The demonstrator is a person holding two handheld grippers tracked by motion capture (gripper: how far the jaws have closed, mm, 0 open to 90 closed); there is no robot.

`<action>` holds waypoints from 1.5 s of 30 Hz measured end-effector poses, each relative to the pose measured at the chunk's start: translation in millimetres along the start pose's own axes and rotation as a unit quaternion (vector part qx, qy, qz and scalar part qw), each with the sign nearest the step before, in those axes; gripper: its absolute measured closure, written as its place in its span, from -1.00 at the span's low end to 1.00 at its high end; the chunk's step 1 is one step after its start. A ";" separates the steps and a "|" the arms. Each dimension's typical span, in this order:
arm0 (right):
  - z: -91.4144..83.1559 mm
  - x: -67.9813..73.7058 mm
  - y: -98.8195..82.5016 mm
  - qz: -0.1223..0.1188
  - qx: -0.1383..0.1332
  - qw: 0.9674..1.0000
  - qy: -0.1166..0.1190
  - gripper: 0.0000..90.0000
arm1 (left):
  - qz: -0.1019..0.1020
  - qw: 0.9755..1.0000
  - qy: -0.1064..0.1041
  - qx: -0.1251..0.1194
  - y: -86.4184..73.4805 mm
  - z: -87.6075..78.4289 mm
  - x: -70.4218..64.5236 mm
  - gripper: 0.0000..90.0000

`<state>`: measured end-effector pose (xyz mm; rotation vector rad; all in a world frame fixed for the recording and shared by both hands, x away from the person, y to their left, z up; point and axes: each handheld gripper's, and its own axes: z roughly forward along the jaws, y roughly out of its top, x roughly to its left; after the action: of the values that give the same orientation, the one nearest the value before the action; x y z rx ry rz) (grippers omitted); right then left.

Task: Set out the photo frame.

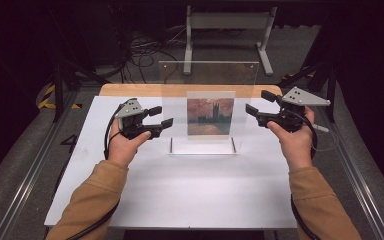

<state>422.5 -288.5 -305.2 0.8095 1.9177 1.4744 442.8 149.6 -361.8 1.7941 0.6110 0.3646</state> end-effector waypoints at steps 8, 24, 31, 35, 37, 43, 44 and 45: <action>-31.4 -0.6 -5.9 -0.012 0.033 0.999 0.006 -0.56 | 0.006 1.000 0.011 0.011 -7.3 -29.9 -4.9 -0.47; -85.2 -9.2 -31.3 0.006 0.063 0.998 0.005 -0.64 | 0.005 1.000 0.020 0.013 -32.7 -76.2 -11.8 -0.58; -93.0 -9.1 -56.1 0.018 0.078 0.997 0.009 -0.65 | -0.007 0.999 0.025 0.020 -55.3 -87.0 -10.4 -0.61; -91.2 -7.3 -71.3 0.012 0.093 0.996 0.013 -0.65 | -0.008 0.999 0.033 0.024 -65.5 -88.5 -8.3 -0.61; -90.2 -6.7 -81.3 0.019 0.092 0.995 0.016 -0.65 | -0.014 0.999 0.034 0.022 -70.7 -89.5 -6.6 -0.62; -83.9 -6.9 -111.1 0.036 0.117 0.992 0.017 -0.65 | -0.027 0.999 0.038 0.015 -86.0 -88.8 -2.1 -0.63; -83.3 -7.2 -115.1 0.034 0.121 0.992 0.012 -0.65 | -0.037 0.999 0.036 0.012 -88.3 -87.3 -1.6 -0.63; -82.4 -7.6 -119.9 0.037 0.123 0.992 0.011 -0.65 | -0.031 0.999 0.041 0.011 -90.2 -86.5 0.5 -0.63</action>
<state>351.5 -369.7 -403.1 0.9867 2.1355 1.3103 377.0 237.7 -421.4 1.7838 0.7288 0.3919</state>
